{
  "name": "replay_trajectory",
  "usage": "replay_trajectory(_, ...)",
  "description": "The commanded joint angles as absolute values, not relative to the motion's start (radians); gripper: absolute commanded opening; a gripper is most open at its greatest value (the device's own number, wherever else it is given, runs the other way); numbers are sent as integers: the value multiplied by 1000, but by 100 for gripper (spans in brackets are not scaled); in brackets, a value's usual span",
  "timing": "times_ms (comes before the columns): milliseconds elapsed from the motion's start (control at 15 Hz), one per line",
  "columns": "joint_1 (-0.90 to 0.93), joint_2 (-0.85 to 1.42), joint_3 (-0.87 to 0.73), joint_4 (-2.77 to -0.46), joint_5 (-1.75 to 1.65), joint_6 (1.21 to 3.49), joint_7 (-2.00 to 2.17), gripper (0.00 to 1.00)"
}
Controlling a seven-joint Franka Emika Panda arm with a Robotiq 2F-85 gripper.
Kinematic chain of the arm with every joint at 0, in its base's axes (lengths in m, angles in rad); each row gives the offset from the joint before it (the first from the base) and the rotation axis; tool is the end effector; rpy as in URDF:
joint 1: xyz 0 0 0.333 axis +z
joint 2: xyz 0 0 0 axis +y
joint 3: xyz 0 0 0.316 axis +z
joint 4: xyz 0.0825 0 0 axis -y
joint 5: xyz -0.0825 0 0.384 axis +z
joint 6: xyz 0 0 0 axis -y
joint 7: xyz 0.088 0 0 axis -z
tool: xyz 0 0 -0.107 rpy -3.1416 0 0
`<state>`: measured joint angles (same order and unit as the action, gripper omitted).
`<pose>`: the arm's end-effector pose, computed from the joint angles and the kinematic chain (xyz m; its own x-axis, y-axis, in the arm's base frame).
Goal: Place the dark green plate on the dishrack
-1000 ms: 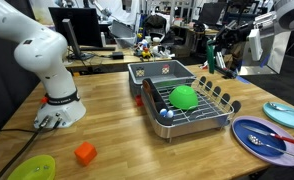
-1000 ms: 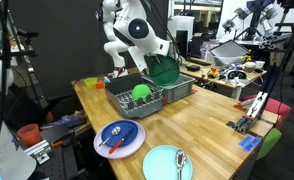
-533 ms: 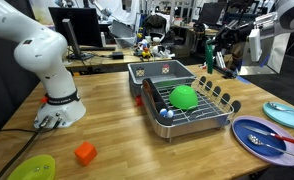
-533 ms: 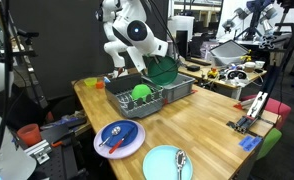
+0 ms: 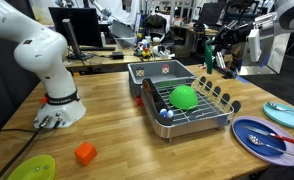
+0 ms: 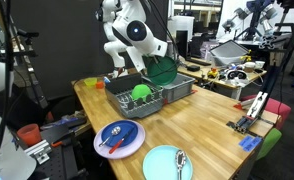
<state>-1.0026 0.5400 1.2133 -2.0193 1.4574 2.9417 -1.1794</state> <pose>0.6074 0.0123 0.3501 0.7282 -0.4702 0.4986 0.0819 -0.6626 -0.7445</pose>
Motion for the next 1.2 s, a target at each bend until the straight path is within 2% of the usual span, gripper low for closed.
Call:
replay_trajectory(0, -976, 569, 1229, -2000, 1536, 2984, -1193, 1)
replay_trajectory(400, -905, 578, 1240, -1903, 1927, 3014, -1430, 1)
replay_trajectory(733, -892, 548, 1174, -1934, 2302, 2826, -1607, 1)
replay_trajectory(1133, -885, 596, 1144, -2062, 2455, 2630, -1709, 1)
